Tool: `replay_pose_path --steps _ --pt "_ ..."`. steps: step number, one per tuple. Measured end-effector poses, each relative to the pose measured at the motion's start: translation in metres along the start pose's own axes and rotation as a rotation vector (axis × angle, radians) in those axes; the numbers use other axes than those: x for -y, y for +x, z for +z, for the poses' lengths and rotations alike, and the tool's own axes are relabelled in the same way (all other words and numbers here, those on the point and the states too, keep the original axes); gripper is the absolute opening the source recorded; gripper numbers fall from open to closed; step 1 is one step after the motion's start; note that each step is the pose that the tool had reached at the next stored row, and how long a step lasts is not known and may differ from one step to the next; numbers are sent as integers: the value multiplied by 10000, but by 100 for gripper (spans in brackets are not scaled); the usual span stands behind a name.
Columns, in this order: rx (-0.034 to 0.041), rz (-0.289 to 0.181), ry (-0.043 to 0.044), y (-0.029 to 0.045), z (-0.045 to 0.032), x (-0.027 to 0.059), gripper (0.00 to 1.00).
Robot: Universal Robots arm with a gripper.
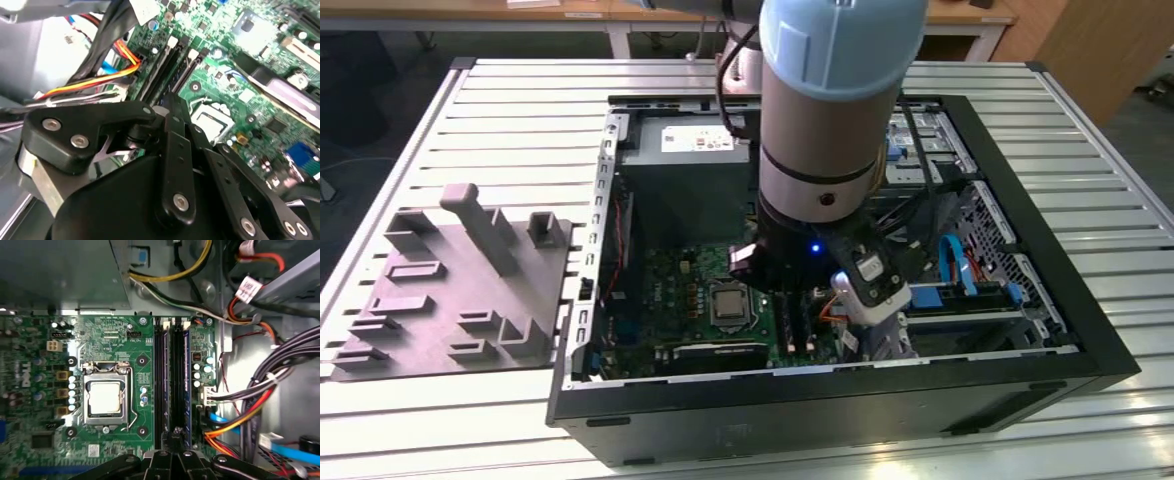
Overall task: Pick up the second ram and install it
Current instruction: 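Press down the second ram until it locks into place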
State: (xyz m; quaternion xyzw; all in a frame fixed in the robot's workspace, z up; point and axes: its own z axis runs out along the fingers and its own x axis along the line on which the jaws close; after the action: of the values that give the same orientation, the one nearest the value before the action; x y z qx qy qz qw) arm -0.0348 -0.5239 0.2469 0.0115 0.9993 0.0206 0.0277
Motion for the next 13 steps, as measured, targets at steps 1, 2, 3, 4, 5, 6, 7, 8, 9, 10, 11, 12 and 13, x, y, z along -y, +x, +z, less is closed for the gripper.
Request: replay_pose_path --steps 1,2,3,4,5,6,7,8,9,10,11,12,13 --pt "0 0 -1 -2 -36 -1 10" --pt "-1 -1 1 -4 -66 -3 10" --pt "-1 -1 1 -5 -83 -3 10" --pt "0 -1 -1 -5 -86 -4 10" --pt "0 -1 -2 -5 -86 -4 10" --pt "0 -1 -8 -5 -86 -4 10" --pt "-1 0 -30 -5 -85 -3 10" --pt "-2 3 -60 -4 -83 -4 10" --pt "-2 4 -75 -5 -81 -9 10" --pt "-2 3 -81 -5 -79 -15 10" --pt "-3 3 -88 -5 -76 -21 10" --pt "-3 4 -93 -4 -73 -30 10" --pt "-2 5 -95 -3 -70 -42 10"
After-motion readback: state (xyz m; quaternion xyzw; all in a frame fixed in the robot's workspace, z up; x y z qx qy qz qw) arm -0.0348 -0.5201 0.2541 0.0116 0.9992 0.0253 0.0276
